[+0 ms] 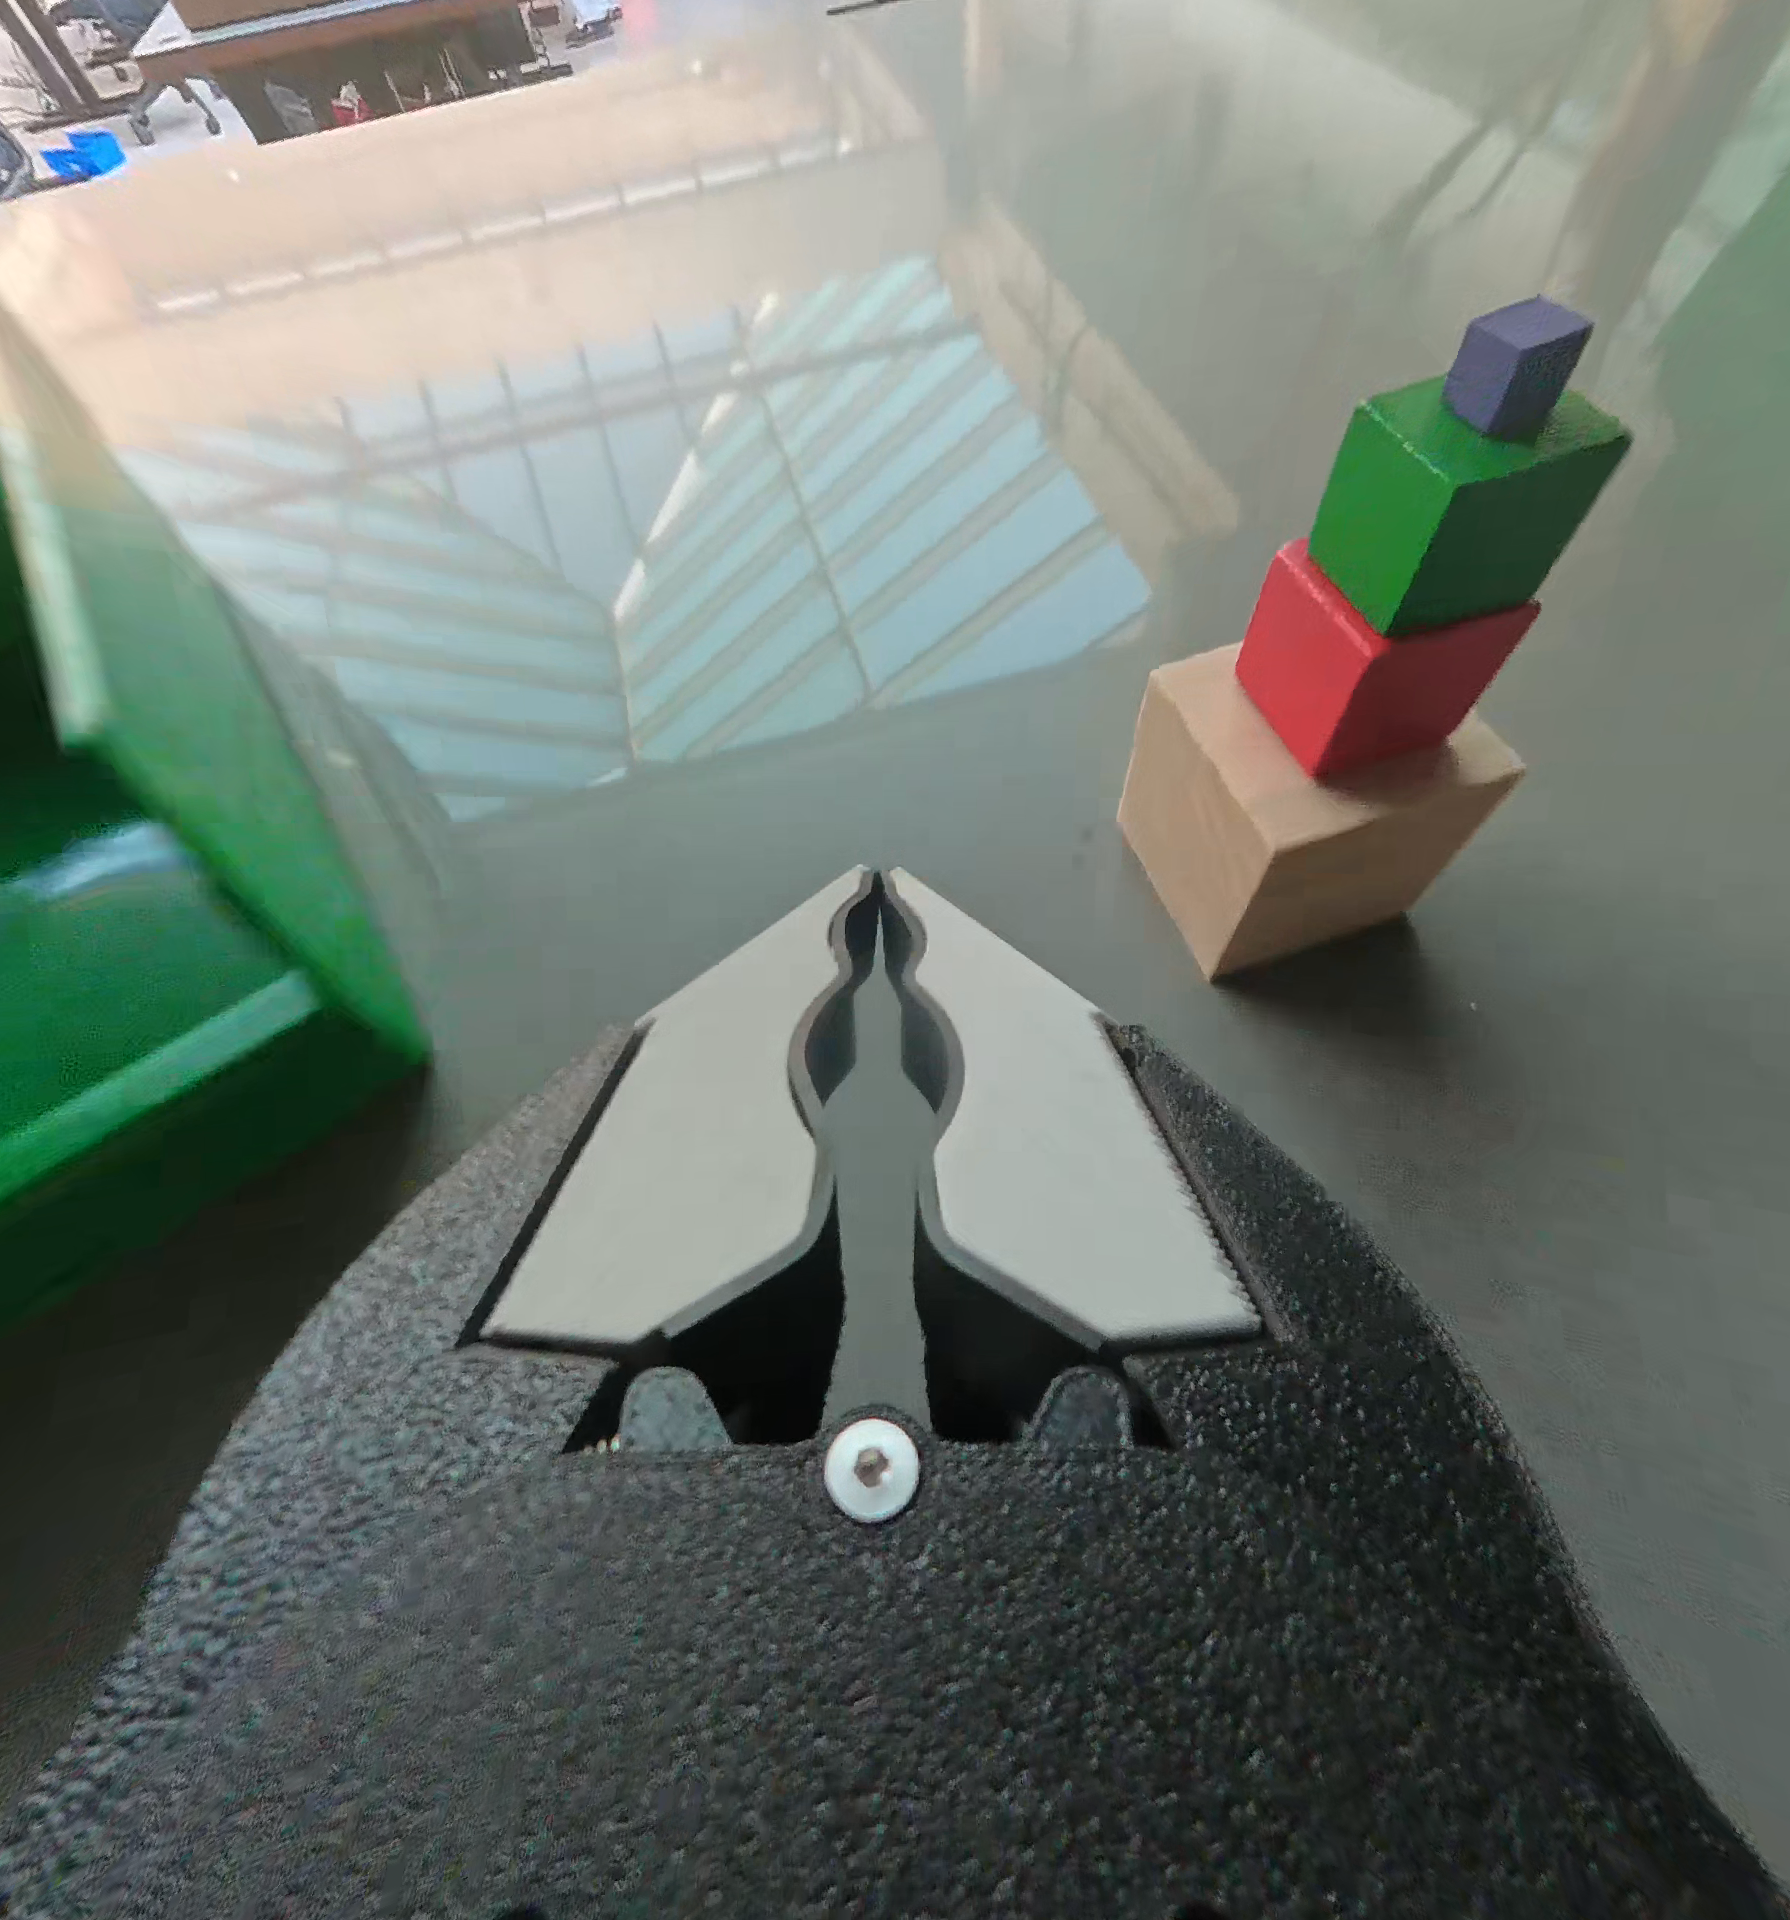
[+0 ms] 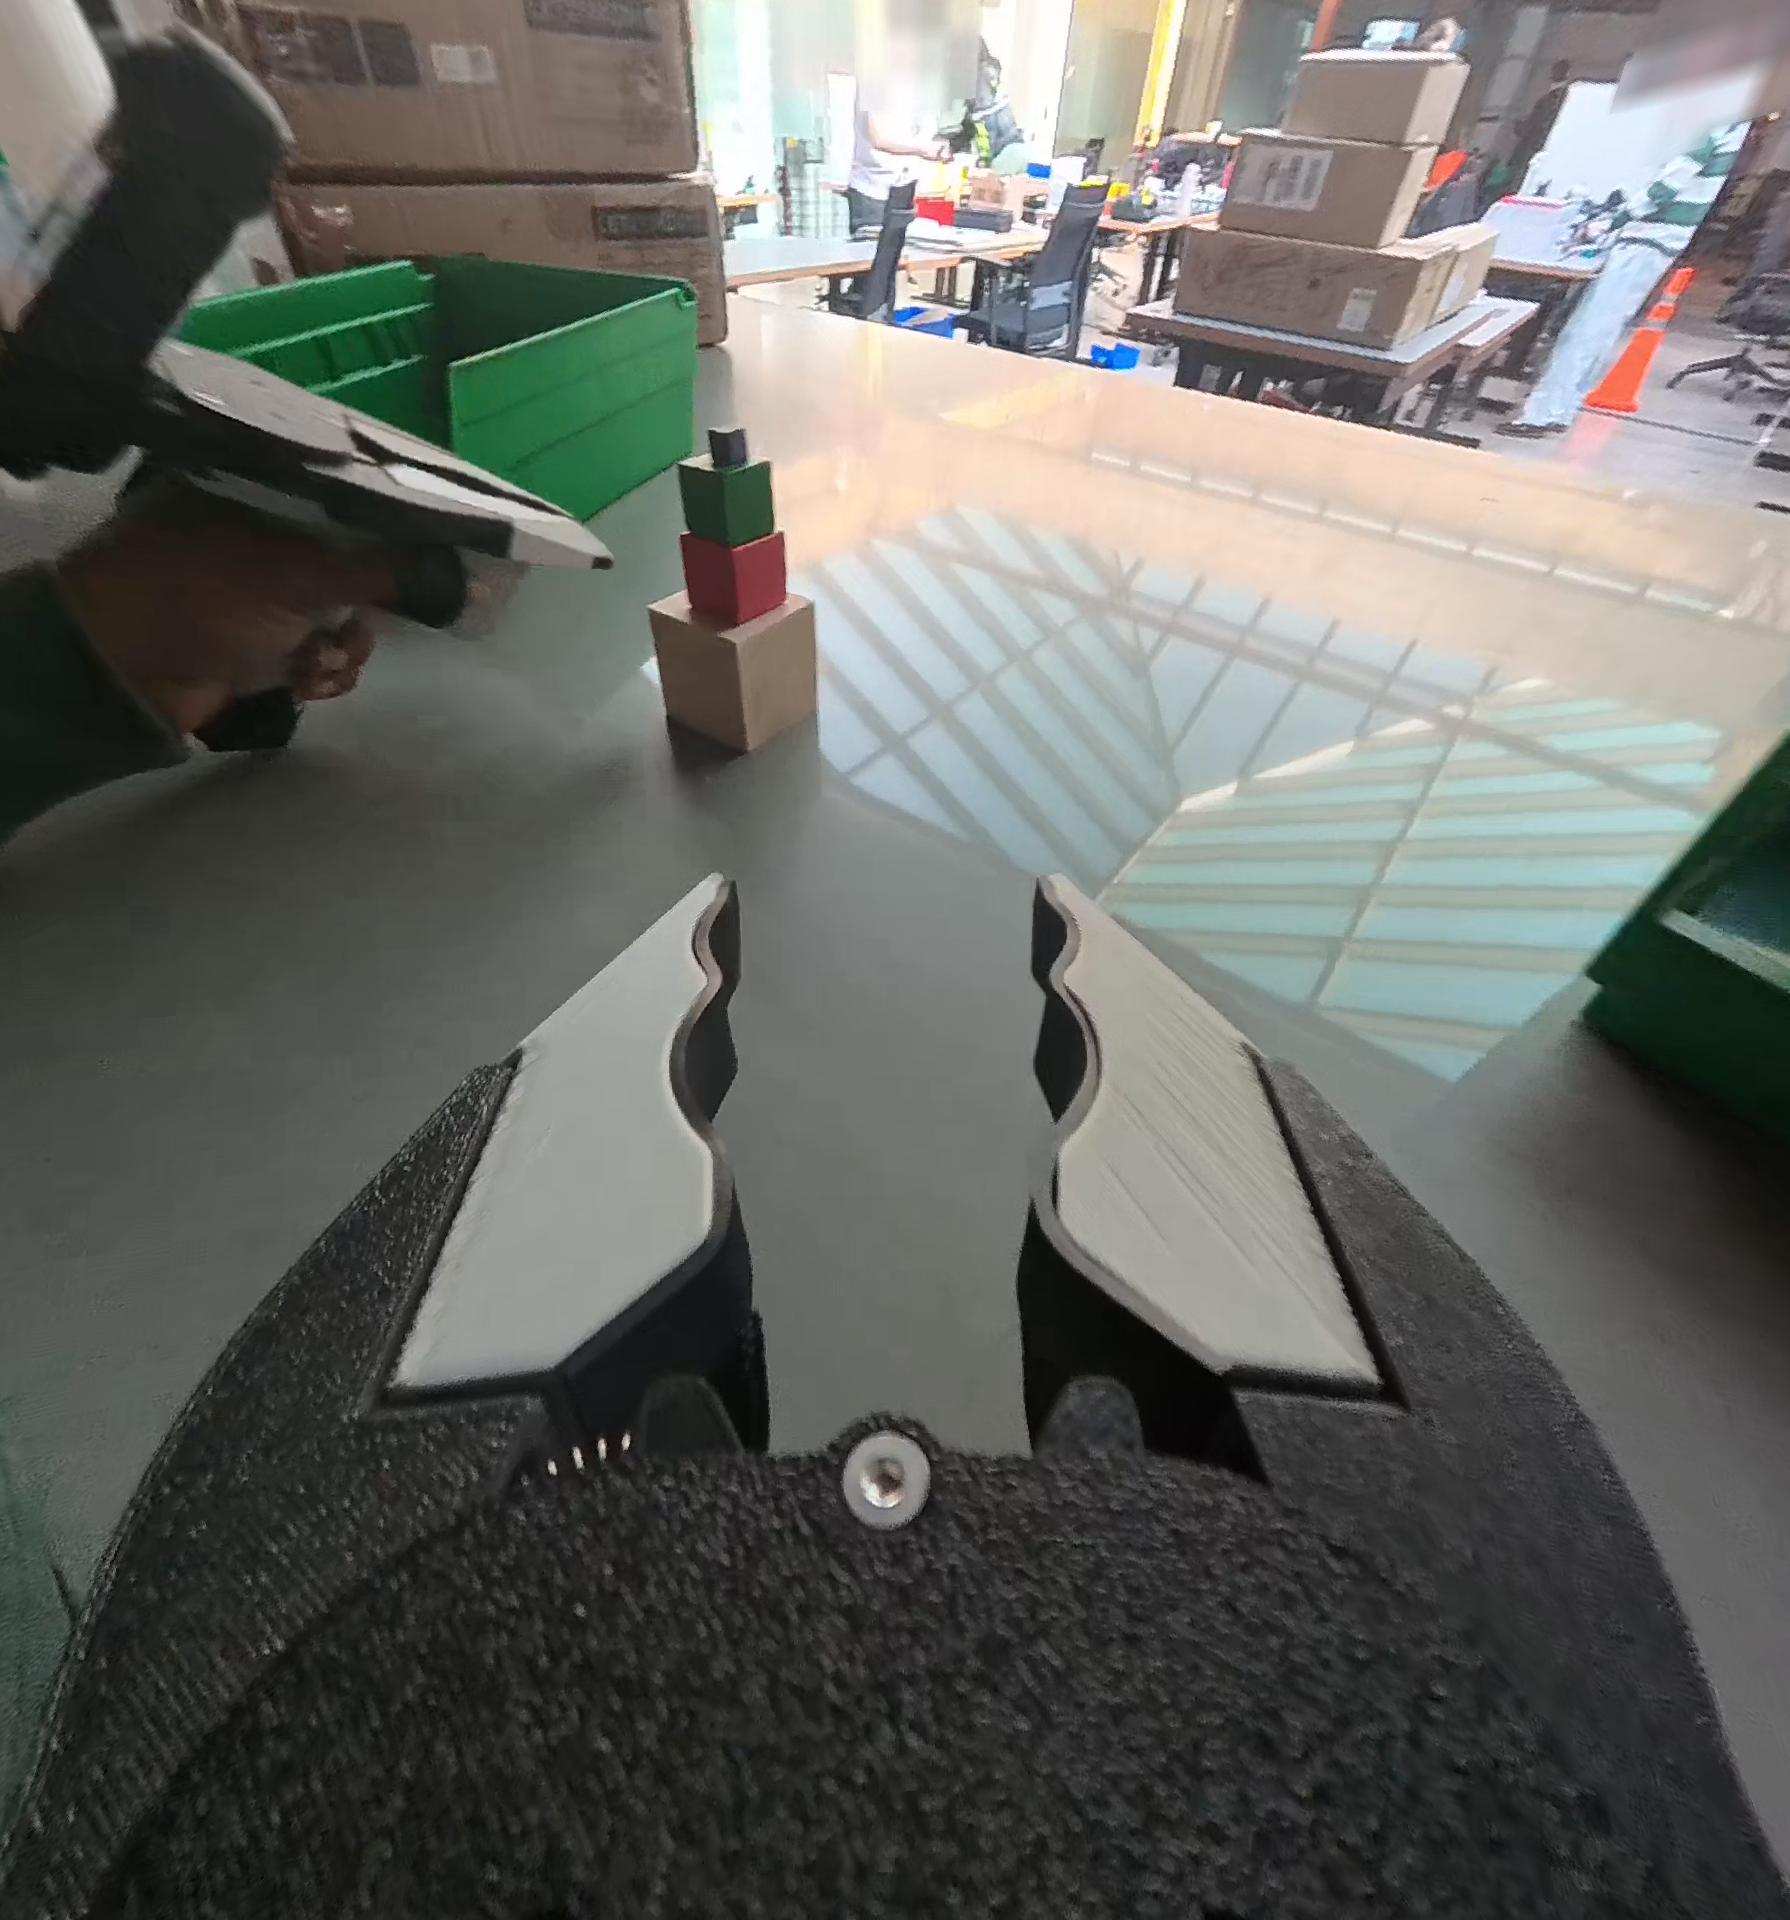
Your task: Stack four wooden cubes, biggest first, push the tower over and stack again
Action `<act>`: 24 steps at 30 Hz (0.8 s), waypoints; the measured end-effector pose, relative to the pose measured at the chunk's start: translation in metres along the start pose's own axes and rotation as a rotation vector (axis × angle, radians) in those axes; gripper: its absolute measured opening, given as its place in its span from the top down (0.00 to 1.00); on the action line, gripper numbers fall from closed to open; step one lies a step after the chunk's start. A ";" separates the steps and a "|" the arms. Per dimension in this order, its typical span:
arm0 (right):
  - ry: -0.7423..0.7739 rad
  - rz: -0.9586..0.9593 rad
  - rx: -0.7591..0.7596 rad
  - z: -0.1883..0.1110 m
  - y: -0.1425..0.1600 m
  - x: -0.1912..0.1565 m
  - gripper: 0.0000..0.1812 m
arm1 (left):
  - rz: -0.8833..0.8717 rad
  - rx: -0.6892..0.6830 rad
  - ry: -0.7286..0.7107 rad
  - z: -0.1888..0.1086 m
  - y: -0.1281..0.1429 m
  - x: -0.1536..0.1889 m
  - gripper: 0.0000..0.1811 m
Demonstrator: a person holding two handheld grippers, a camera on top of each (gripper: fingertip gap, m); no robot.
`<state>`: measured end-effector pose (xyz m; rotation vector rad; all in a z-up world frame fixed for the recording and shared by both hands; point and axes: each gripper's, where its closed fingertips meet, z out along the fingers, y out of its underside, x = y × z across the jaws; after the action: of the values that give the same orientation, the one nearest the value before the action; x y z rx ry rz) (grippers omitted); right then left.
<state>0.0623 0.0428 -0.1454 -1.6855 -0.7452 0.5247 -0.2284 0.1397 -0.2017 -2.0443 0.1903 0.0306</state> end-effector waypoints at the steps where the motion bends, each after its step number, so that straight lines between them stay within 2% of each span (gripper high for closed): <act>1: 0.012 0.003 0.004 -0.002 0.000 0.004 0.69 | 0.028 -0.001 0.010 0.011 -0.006 0.011 1.00; 6: 0.042 0.011 0.014 -0.003 0.001 0.015 0.69 | 0.273 0.050 0.128 0.047 -0.042 0.103 1.00; 9: 0.049 0.010 0.025 -0.003 -0.003 0.017 0.69 | 0.409 0.107 0.218 0.044 -0.051 0.159 1.00; 12: 0.055 0.027 0.023 -0.004 0.001 0.019 0.69 | 0.470 0.149 0.285 0.031 -0.048 0.188 1.00; 17: 0.047 0.050 0.004 -0.001 0.012 0.018 0.69 | 0.399 0.201 0.382 -0.001 -0.047 0.195 1.00; 24: 0.001 0.031 0.002 0.012 0.006 0.009 0.69 | 0.112 0.228 0.437 -0.041 -0.037 0.151 0.95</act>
<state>0.0614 0.0572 -0.1535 -1.6979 -0.7187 0.5464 -0.0761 0.1014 -0.1655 -1.7875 0.5553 -0.3556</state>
